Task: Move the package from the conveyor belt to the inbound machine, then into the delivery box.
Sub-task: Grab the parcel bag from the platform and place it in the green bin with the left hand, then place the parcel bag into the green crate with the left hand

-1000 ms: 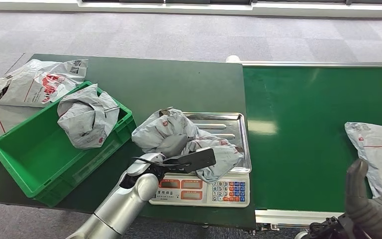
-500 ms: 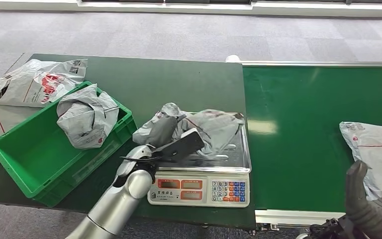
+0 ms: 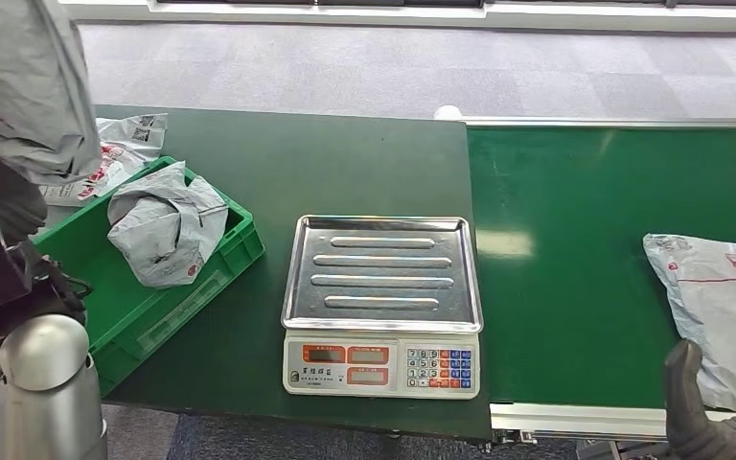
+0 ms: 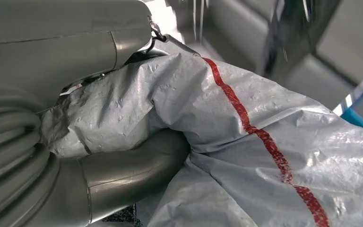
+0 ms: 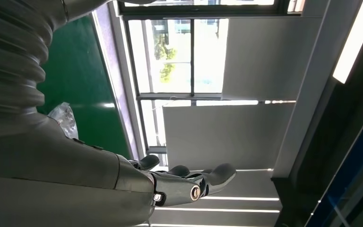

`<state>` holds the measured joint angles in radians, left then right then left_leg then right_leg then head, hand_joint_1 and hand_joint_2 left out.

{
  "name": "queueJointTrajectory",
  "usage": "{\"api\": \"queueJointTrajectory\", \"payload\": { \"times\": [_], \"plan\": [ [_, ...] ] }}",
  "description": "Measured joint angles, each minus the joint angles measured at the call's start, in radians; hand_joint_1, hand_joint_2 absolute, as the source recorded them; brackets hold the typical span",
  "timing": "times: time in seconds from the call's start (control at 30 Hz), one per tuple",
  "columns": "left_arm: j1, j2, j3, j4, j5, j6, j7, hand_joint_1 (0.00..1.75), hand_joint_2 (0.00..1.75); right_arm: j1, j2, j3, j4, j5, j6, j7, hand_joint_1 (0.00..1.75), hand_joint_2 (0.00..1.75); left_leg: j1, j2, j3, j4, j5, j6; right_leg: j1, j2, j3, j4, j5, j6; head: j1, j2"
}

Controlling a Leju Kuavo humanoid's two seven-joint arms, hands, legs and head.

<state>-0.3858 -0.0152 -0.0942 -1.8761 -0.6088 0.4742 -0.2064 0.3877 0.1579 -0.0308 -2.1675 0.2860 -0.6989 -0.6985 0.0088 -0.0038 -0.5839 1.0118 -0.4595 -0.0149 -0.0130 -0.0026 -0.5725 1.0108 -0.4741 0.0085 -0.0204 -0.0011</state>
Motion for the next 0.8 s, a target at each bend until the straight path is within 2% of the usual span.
{"api": "queueJointTrajectory", "payload": {
  "times": [0.07,0.1,0.2,0.23,0.27,0.33,0.43,0.47,0.57,0.6,0.8],
  "plan": [
    [0.023,0.014,0.053,-0.019,-0.011,-0.002,0.022,1.75,1.75,0.007,0.0,0.001,0.0,0.002,0.0,0.0,0.0,1.75,0.0,0.0,0.0,0.0,0.0,0.0,0.0,0.0,0.0,0.0,0.0,0.0,0.0,0.0],
    [0.032,0.021,0.081,-0.02,-0.026,-0.041,0.066,1.75,1.75,0.011,0.0,0.002,0.0,0.002,0.0,0.0,0.0,1.75,0.0,0.0,0.001,0.0,0.0,0.0,0.0,0.0,0.0,0.0,-0.001,0.0,0.0,0.0],
    [0.046,0.05,0.161,0.04,-0.078,-0.282,0.256,1.75,1.75,0.015,-0.004,0.009,0.006,0.001,0.0,0.002,0.0,1.75,0.0,-0.001,0.001,0.0,0.0,-0.001,0.0,-0.002,0.0,0.0,-0.001,0.0,0.0,0.0],
    [0.049,0.059,0.186,0.078,-0.086,-0.343,0.285,1.75,1.75,0.014,-0.007,0.012,0.009,-0.001,0.0,0.004,0.0,1.75,0.0,-0.001,0.001,0.0,0.001,-0.002,0.0,-0.001,0.0,0.0,0.0,-0.001,0.0,0.0],
    [0.052,0.067,0.21,0.116,-0.09,-0.379,0.294,1.75,1.75,0.014,-0.01,0.014,0.012,-0.001,0.0,0.006,0.0,1.75,0.0,0.001,0.0,0.0,0.002,-0.003,0.001,0.0,-0.002,0.0,0.002,-0.003,0.0,0.0],
    [0.055,0.077,0.244,0.172,-0.1,-0.388,0.283,1.75,1.75,0.014,-0.015,0.018,0.017,-0.002,0.001,0.008,0.0,1.75,0.0,0.003,-0.002,0.0,0.003,-0.006,0.003,0.003,-0.005,0.0,0.004,-0.005,0.0,0.0],
    [0.052,0.092,0.278,0.254,-0.137,-0.423,0.332,1.72,1.75,0.01,-0.024,0.028,0.027,-0.001,0.001,0.016,0.0,1.75,0.001,0.004,-0.002,0.0,0.004,-0.006,0.003,0.004,-0.005,0.0,0.005,-0.005,0.0,0.0],
    [0.051,0.099,0.291,0.295,-0.151,-0.433,0.344,1.44,1.75,0.008,-0.029,0.034,0.031,0.001,0.001,0.019,0.0,1.75,0.001,0.004,-0.002,0.0,0.004,-0.006,0.003,0.004,-0.005,0.0,0.005,-0.005,0.0,0.0],
    [0.051,0.117,0.332,0.419,-0.179,-0.432,0.331,0.16,1.75,0.0,-0.039,0.049,0.043,0.008,0.002,0.032,0.0,1.75,0.001,0.004,-0.003,0.0,0.004,-0.007,0.004,0.004,-0.006,0.0,0.005,-0.005,0.0,0.0],
    [0.052,0.12,0.343,0.449,-0.183,-0.43,0.32,0.0,1.75,-0.001,-0.041,0.052,0.046,0.01,0.002,0.036,0.0,1.75,0.001,0.004,-0.003,0.0,0.004,-0.007,0.005,0.004,-0.006,0.0,0.005,-0.005,0.0,0.0],
    [0.054,0.119,0.374,0.521,-0.168,-0.441,0.284,0.0,1.75,-0.008,-0.051,0.061,0.061,0.018,0.002,0.046,0.0,1.75,0.002,0.004,-0.003,0.0,0.004,-0.007,0.005,0.003,-0.006,0.0,0.005,-0.005,0.0,0.0]
  ]
}}
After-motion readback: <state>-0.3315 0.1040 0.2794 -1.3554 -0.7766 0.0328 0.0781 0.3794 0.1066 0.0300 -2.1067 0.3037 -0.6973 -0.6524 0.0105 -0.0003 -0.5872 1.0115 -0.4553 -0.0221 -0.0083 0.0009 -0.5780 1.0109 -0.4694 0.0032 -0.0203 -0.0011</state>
